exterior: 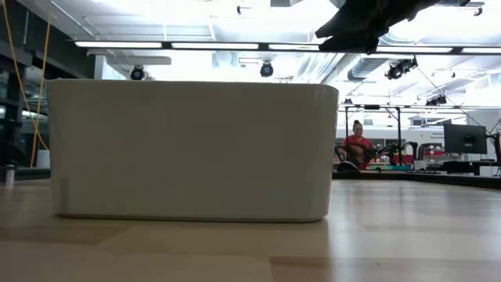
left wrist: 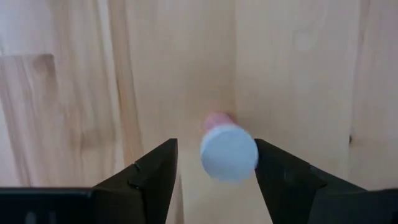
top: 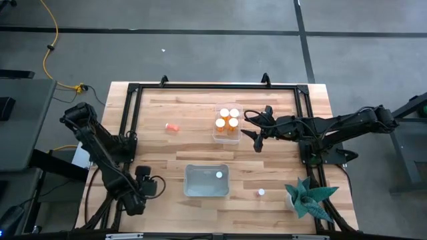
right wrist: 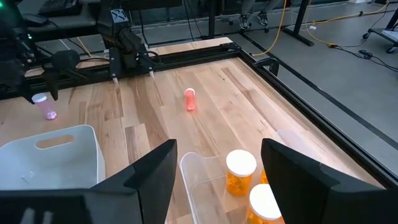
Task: Pick and place medicine bottles into bin by pill shape (circle, oval)
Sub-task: Put the bottom left pink pill bottle into the gray bin
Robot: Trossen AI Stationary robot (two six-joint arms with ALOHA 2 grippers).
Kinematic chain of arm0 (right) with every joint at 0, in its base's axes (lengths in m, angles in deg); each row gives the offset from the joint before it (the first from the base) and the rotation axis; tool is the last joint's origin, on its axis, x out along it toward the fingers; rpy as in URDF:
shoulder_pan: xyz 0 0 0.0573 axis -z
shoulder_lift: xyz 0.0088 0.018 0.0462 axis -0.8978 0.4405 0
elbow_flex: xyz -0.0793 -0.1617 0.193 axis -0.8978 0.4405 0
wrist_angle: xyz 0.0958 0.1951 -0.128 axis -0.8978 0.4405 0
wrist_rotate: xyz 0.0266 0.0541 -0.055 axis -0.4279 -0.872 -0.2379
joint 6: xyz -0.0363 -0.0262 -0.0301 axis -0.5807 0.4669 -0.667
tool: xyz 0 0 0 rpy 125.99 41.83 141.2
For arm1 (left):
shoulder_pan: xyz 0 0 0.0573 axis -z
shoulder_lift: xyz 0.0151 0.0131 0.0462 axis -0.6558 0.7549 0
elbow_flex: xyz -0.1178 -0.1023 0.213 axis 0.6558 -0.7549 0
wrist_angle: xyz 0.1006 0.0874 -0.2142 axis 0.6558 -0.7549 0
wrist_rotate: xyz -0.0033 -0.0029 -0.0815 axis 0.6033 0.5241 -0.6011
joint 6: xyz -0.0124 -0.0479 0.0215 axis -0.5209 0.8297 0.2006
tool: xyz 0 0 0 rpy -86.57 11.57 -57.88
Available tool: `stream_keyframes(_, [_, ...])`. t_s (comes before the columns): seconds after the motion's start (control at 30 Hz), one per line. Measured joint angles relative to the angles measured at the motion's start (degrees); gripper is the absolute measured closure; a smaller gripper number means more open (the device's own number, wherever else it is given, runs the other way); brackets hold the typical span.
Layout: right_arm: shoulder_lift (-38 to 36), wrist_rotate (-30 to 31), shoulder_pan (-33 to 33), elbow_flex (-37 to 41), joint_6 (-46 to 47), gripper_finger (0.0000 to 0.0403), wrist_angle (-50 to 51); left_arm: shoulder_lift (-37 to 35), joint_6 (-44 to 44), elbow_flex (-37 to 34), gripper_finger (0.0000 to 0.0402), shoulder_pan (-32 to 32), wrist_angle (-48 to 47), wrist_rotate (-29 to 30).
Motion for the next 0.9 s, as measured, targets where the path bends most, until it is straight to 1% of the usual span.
stream_keyframes(0.23, [0.0, 0.0, 0.0, 0.0, 1.2, 0.0176, 0.0, 0.0, -0.4, 0.0, 0.0212, -0.2, 0.8, 0.2])
stream_keyframes(0.73, [0.0, 0.0, 0.0, 0.0, 1.3, 0.0176, 1.1, 0.0, -0.4, 0.0, 0.0265, -0.2, 0.8, -0.3])
stream_keyframes(0.9, [0.0, 0.0, 0.0, 0.0, 1.3, 0.0176, 1.1, -0.8, -1.9, 0.0, 0.028, -0.2, 0.6, -2.8])
